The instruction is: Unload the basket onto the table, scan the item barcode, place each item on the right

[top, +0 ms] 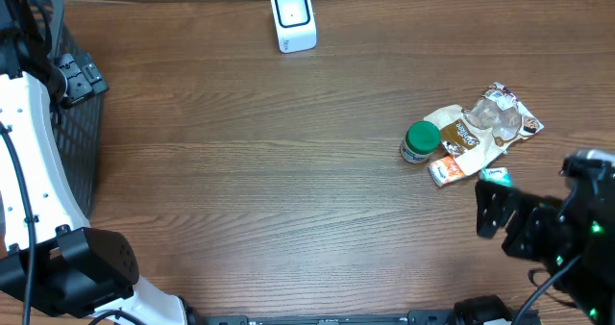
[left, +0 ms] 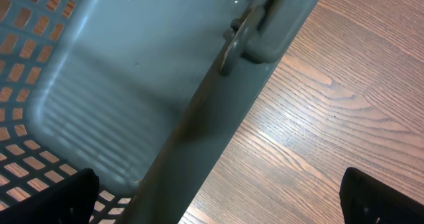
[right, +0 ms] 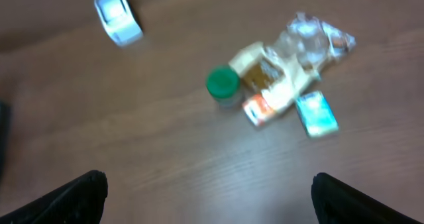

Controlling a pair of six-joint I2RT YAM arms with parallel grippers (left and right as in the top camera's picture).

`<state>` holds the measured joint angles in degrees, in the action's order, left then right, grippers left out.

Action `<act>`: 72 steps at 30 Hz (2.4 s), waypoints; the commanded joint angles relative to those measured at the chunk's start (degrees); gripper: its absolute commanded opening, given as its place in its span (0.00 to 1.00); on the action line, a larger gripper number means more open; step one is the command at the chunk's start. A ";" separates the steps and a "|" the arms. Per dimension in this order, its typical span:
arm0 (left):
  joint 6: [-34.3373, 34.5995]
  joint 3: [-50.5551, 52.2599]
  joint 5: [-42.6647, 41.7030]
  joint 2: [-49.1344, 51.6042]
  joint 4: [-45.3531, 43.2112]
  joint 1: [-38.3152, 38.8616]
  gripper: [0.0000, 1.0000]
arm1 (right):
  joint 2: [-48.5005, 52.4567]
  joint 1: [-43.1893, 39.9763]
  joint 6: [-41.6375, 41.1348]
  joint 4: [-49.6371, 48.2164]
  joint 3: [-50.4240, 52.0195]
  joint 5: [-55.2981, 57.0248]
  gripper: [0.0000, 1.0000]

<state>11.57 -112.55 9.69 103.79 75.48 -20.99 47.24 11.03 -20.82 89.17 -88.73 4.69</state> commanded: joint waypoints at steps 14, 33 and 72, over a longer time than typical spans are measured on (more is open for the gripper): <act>-0.66 0.04 -0.74 0.59 0.15 0.79 1.00 | -1.05 0.11 1.20 -6.12 2.97 2.86 1.00; -0.66 0.04 -0.74 0.59 0.15 0.79 1.00 | -35.06 -6.80 14.88 -87.54 72.74 -9.44 1.00; -0.66 0.04 -0.72 0.59 0.15 0.79 1.00 | -47.08 -6.64 14.91 -84.76 88.28 -9.46 1.00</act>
<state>11.42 -112.53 9.67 103.77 75.48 -20.99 0.84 4.54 -6.15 4.62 -1.08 -4.49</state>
